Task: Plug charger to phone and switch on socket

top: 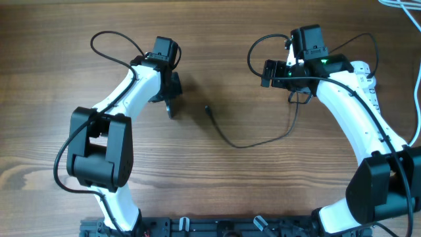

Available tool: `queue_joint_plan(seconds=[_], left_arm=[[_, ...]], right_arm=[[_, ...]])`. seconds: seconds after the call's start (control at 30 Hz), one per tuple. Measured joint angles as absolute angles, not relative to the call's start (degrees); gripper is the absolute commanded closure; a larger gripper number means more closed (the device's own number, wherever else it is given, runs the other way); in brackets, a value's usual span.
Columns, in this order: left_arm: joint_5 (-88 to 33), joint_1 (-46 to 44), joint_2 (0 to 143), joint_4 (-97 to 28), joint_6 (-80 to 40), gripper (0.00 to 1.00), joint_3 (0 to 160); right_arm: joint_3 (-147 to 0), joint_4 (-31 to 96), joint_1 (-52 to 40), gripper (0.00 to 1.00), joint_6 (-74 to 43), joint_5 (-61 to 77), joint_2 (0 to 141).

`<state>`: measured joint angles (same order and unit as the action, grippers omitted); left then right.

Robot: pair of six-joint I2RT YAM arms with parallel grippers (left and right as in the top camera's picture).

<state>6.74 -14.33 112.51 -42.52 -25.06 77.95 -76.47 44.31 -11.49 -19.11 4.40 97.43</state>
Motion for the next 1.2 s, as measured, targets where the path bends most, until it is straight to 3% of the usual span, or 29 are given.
queue_joint_plan(seconds=[0.1, 0.37, 0.47, 0.6, 0.7, 1.0, 1.17, 1.2], left_arm=[[6.50, -14.33, 112.51, -42.19, -27.29, 0.96, 77.95], [4.27, -14.20, 112.46, -42.17, -30.52, 0.96, 77.95], [-6.76, -12.78, 110.98, -40.80, -32.51, 0.96, 77.52], [-36.56, -6.31, 104.88, -37.67, -33.54, 0.96, 77.25], [-51.03, -3.68, 104.03, -40.82, -33.28, 0.96, 77.30], [-57.80, -3.68, 104.03, -49.25, -28.75, 0.96, 77.30], [-58.08, -3.44, 104.03, -49.47, -28.77, 0.96, 77.28], [-58.39, -2.98, 104.03, -50.24, -28.73, 0.96, 77.28]], right_arm=[[-76.47, 44.29, -11.49, 0.00, -19.11, 4.40, 97.43], [-76.47, 44.29, -11.49, 0.00, -19.11, 4.40, 97.43], [-76.47, 44.31, -11.49, 0.00, -19.11, 4.40, 97.43], [-76.47, 44.29, -11.49, 0.00, -19.11, 4.40, 97.43], [-76.47, 44.27, -11.49, 0.00, -19.11, 4.40, 97.43], [-76.47, 43.42, -11.75, 0.03, -22.70, 13.74, 97.43], [-74.50, 43.68, -16.99, 0.03, -16.82, 16.49, 97.43], [-73.97, 43.70, -18.20, 0.13, -15.64, 16.67, 97.45]])
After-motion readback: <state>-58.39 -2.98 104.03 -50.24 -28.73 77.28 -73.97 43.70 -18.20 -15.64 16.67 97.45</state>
